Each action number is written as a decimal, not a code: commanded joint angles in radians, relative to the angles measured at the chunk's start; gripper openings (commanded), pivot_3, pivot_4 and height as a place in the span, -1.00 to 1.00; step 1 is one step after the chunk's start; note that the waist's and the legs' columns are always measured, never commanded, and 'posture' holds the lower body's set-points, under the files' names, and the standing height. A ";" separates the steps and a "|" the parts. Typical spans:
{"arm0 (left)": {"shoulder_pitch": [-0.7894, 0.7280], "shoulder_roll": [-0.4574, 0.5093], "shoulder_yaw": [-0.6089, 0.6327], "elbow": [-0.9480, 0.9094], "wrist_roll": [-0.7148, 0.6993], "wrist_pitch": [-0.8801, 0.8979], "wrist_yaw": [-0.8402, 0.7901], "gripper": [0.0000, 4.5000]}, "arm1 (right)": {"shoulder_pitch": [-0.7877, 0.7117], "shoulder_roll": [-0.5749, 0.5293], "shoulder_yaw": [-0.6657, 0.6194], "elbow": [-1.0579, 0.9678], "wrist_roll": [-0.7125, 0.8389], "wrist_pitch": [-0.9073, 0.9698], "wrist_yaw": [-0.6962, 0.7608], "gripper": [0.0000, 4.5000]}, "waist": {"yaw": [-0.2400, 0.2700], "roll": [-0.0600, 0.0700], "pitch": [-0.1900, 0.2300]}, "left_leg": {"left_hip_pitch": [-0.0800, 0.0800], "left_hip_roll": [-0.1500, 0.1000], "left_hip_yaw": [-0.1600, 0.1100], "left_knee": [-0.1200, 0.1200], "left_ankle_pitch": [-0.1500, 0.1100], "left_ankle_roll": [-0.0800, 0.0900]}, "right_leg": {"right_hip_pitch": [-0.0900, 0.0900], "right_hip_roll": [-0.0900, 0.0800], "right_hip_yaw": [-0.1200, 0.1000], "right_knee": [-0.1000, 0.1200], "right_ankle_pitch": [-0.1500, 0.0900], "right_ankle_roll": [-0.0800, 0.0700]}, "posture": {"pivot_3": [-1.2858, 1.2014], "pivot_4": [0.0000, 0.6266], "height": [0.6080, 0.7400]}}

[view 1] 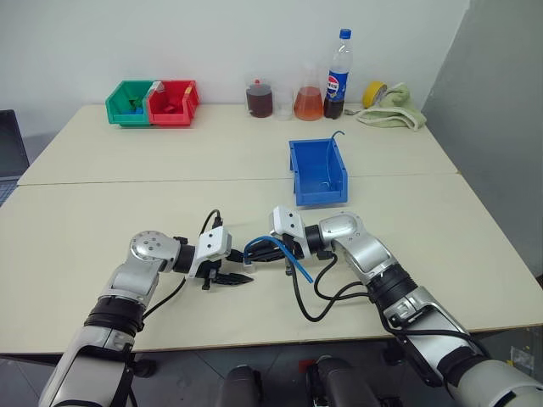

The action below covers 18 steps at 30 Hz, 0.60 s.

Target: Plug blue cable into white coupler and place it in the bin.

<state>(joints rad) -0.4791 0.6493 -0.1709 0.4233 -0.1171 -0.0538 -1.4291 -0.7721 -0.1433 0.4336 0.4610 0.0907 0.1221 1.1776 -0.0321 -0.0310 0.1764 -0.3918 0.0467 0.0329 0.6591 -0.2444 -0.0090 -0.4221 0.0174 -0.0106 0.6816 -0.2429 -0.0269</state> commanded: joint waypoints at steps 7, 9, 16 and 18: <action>0.082 0.061 0.056 -0.155 -0.051 0.079 0.038 0.96 | 0.032 -0.010 0.000 0.006 -0.016 0.094 -0.007 -0.97 | 0.000 0.000 0.000 | 0.001 0.000 0.000 0.000 0.000 0.000 | 0.000 0.000 0.000 0.000 0.000 0.000 | 0.03 -0.52 1.00; 0.107 0.078 0.079 -0.192 -0.065 0.102 0.064 0.98 | 0.028 -0.014 -0.021 -0.025 0.000 0.122 -0.013 -0.97 | 0.000 0.000 0.000 | 0.001 0.001 0.000 -0.001 0.000 0.000 | 0.000 0.000 0.000 0.000 0.000 0.000 | 0.03 -0.52 1.00; 0.191 0.084 0.180 -0.375 -0.154 0.251 0.184 0.98 | 0.050 -0.048 -0.128 -0.257 0.126 0.396 -0.053 -0.97 | 0.006 0.001 0.001 | -0.003 0.000 0.000 -0.001 0.000 0.000 | -0.002 -0.001 -0.001 -0.001 0.000 -0.001 | 0.03 -0.52 1.00; 0.223 0.074 0.210 -0.453 -0.196 0.311 0.228 0.98 | 0.056 -0.068 -0.167 -0.331 0.176 0.505 -0.074 -0.97 | 0.006 0.001 0.001 | -0.007 -0.001 -0.001 -0.001 0.000 0.000 | -0.005 -0.002 -0.001 -0.002 0.000 0.000 | 0.03 -0.52 1.00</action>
<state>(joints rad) -0.2644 0.7234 -0.0053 0.0583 -0.2638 0.2155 -1.2390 -0.7127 -0.2015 0.3223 0.2227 0.2044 0.5429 1.1197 -0.0260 -0.0301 0.1777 -0.3992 0.0455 0.0326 0.6582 -0.2446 -0.0092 -0.4277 0.0148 -0.0111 0.6795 -0.2432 -0.0273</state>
